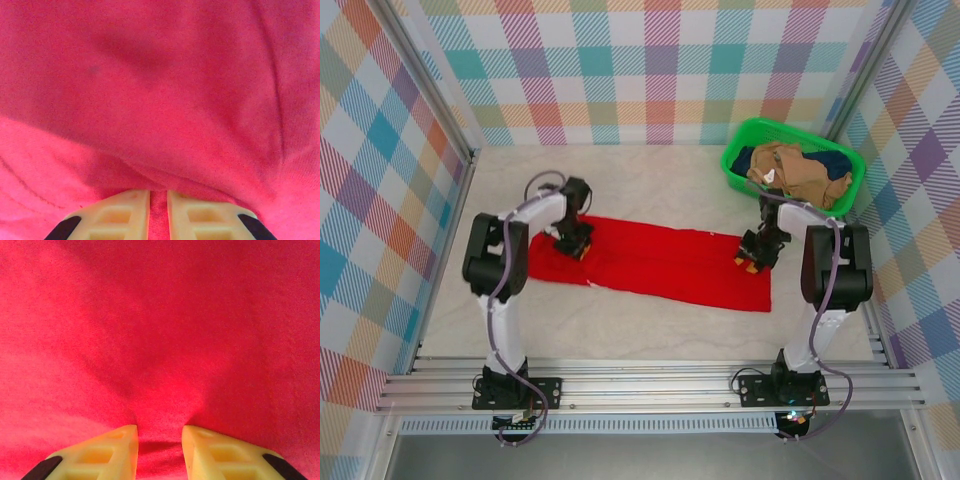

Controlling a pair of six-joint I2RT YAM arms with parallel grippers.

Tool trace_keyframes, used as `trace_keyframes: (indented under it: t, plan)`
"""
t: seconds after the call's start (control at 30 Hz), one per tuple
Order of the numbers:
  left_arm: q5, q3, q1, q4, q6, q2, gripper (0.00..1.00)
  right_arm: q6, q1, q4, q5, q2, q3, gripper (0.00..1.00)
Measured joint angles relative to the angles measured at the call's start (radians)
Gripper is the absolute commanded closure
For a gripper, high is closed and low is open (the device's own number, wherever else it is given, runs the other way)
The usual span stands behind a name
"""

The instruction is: Fold and stack the t-shirts

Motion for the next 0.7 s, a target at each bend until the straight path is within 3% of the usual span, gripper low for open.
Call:
trace_keyframes:
  t: [0.17,0.33,0.53,0.7]
  plan:
    - [-0.003,0.537,0.035,-0.047,0.149,0.320,0.83,0.159,0.111,0.064,-0.101,-0.091,-0.146,0.69]
    - [0.057,1.049,0.023,-0.077,0.178,0.616,0.79,0.375,0.338,0.156,-0.235,-0.160,-0.276,0.69]
    - [0.191,1.100,-0.006,0.091,0.134,0.670,0.70,0.512,0.576,0.207,-0.342,-0.090,-0.225,0.69]
    - [0.201,1.092,-0.011,0.118,0.146,0.652,0.70,0.475,0.594,0.134,-0.299,-0.055,-0.061,0.64]
